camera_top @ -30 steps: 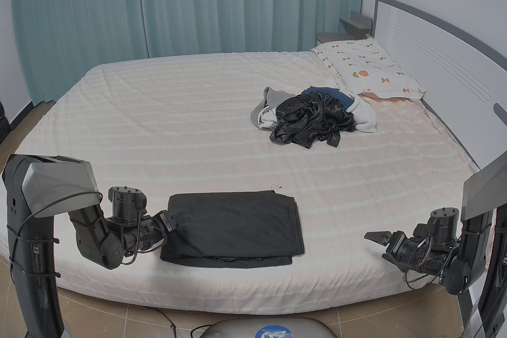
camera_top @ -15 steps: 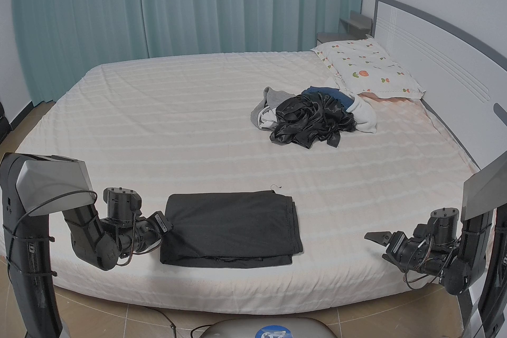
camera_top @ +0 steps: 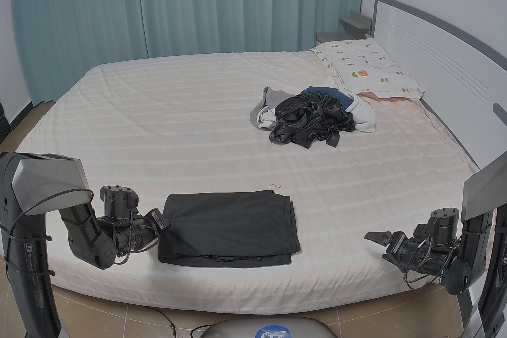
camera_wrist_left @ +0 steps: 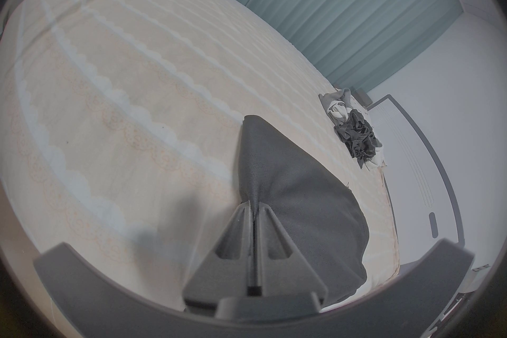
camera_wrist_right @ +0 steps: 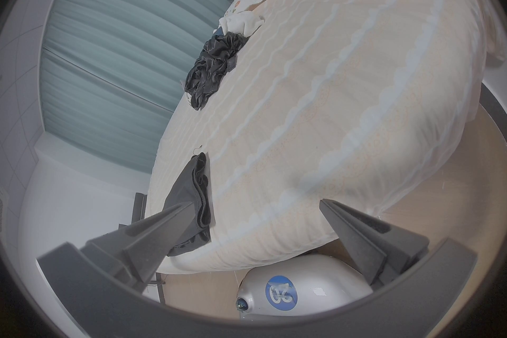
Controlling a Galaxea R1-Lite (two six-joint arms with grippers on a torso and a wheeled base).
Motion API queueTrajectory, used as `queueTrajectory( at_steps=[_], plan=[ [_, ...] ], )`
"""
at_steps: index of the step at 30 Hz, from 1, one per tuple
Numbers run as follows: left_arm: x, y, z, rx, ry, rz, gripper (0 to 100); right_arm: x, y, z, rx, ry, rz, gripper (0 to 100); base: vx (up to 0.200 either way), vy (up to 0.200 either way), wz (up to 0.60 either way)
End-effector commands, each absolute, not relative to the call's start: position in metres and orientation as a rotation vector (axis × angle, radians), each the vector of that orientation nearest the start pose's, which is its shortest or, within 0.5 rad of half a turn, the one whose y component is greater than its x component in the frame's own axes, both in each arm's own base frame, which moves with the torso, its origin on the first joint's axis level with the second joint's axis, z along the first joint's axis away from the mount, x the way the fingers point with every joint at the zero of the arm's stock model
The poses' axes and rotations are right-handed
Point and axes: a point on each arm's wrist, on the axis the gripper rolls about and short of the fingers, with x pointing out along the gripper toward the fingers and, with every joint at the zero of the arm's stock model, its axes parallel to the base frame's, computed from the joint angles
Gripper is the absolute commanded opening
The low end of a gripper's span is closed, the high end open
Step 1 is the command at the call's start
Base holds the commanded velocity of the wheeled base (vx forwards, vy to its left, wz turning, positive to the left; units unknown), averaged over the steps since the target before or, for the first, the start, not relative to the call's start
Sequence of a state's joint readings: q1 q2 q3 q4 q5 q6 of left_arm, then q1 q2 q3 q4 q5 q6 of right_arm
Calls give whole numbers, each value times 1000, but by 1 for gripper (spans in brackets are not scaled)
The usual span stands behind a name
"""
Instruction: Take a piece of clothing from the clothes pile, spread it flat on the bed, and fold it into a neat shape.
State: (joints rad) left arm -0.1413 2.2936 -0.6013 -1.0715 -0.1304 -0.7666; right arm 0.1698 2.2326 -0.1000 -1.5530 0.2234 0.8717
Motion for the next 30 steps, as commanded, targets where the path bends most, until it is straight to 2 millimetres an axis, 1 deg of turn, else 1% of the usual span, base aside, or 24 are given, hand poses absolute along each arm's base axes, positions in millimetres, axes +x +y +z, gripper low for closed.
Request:
queueTrajectory(
  at_steps=[1,30],
  plan=[
    [331,-50,-16,-734,689,-11,0,237,46,-6,851,702,110,100,0,200,0],
    [328,-48,-14,-735,693,-7,0,237,46,-6,851,703,109,100,0,200,0]
  ],
)
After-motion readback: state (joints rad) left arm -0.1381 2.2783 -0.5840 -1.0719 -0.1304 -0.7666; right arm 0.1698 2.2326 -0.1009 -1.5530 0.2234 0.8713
